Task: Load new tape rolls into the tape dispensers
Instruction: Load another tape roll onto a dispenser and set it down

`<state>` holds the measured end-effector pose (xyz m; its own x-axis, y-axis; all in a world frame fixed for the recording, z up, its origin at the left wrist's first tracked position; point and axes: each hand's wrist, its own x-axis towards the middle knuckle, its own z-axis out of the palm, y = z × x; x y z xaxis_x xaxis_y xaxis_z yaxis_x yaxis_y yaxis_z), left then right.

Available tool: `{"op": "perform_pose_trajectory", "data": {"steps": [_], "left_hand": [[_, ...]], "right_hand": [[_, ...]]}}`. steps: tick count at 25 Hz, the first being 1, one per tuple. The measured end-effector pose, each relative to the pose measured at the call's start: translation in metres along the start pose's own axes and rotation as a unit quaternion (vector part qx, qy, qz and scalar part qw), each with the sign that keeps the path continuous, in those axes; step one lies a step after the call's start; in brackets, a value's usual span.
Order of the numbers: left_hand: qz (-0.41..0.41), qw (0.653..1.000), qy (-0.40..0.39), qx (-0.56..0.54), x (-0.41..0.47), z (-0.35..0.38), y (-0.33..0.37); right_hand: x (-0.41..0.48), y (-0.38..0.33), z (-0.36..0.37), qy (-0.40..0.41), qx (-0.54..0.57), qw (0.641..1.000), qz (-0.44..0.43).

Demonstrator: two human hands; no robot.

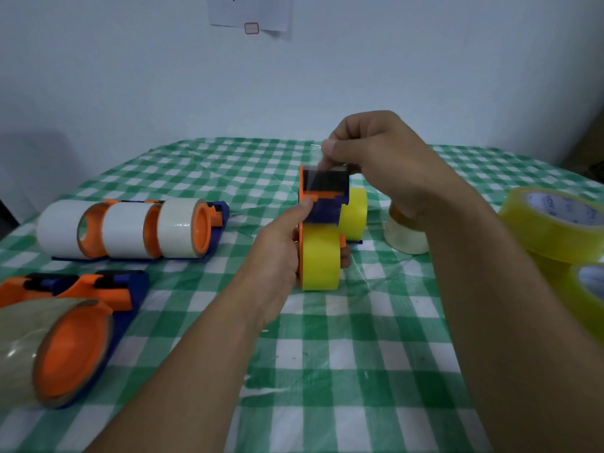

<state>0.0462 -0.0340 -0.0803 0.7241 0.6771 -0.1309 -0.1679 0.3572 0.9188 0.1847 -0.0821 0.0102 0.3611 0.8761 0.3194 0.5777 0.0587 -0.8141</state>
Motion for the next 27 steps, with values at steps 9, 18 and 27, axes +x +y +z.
{"op": "perform_pose_trajectory", "data": {"steps": [9, 18, 27], "left_hand": [[0.020, 0.999, 0.044, 0.006, 0.005, -0.003, -0.003], [0.014, 0.997, 0.075, 0.033, 0.011, -0.005, -0.007], [0.019, 0.997, 0.076, 0.027, 0.008, -0.006, -0.005]], "right_hand": [[-0.001, 0.001, 0.003, 0.026, -0.021, 0.999, -0.042], [-0.005, -0.010, 0.008, 0.042, -0.056, 0.997, -0.039], [-0.005, -0.011, 0.010, 0.082, -0.062, 0.994, -0.046]]}}
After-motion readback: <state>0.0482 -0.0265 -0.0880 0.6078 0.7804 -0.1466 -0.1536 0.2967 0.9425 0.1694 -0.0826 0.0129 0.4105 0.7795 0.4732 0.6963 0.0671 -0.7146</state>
